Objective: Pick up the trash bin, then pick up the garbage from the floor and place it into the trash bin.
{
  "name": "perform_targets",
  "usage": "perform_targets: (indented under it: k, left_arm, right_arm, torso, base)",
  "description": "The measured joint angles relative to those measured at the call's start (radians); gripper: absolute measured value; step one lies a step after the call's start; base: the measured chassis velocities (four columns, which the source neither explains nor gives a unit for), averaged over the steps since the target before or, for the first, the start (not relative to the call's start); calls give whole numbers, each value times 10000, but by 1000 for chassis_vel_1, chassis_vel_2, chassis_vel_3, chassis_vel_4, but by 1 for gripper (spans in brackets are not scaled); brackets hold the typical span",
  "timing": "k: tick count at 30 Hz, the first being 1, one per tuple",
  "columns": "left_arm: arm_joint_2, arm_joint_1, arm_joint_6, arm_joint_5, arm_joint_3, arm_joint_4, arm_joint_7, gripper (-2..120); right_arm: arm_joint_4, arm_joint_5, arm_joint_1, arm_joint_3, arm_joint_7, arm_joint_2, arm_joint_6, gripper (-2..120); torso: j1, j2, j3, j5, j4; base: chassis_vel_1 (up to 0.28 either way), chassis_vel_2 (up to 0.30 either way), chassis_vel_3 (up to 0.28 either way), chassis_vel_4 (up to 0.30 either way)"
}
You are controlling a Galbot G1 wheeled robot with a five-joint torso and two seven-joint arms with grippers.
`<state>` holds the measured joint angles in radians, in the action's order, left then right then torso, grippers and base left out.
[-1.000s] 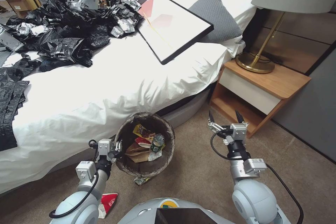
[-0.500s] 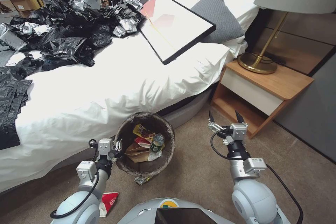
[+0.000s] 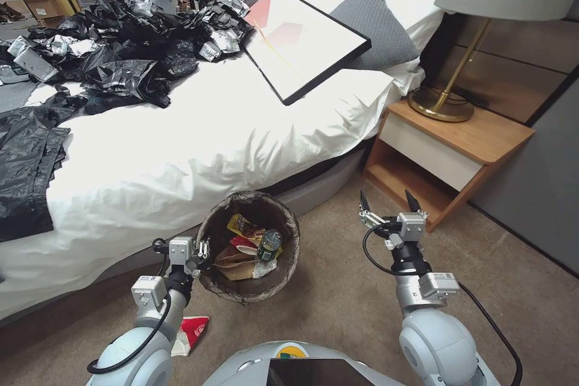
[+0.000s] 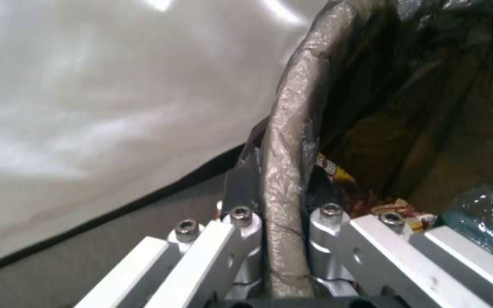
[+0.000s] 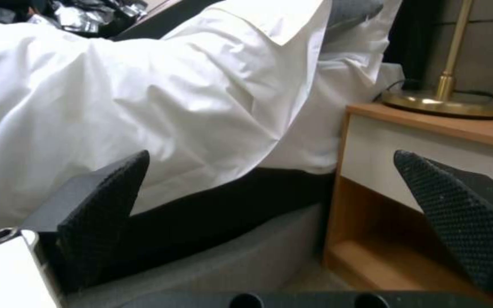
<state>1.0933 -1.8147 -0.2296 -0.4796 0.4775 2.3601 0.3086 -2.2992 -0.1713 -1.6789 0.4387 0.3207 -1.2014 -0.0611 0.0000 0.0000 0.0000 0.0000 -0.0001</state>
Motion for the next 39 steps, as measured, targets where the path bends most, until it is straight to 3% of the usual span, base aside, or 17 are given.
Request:
perform_targets:
  k: [12, 39]
  left_arm:
    - [-27, 138, -29, -77, -12, -48, 22, 4]
    - [-5, 188, -68, -333, -37, -65, 123, 4]
  right_arm:
    - [50, -22, 123, 49, 15, 4, -46, 100]
    - [124, -24, 129, -103, 56, 59, -35, 100]
  torso:
    - [-1, 0, -1, 0, 1]
    - [0, 0, 0, 0, 1]
  base:
    - [93, -92, -92, 91]
    - [13, 14, 16, 18]
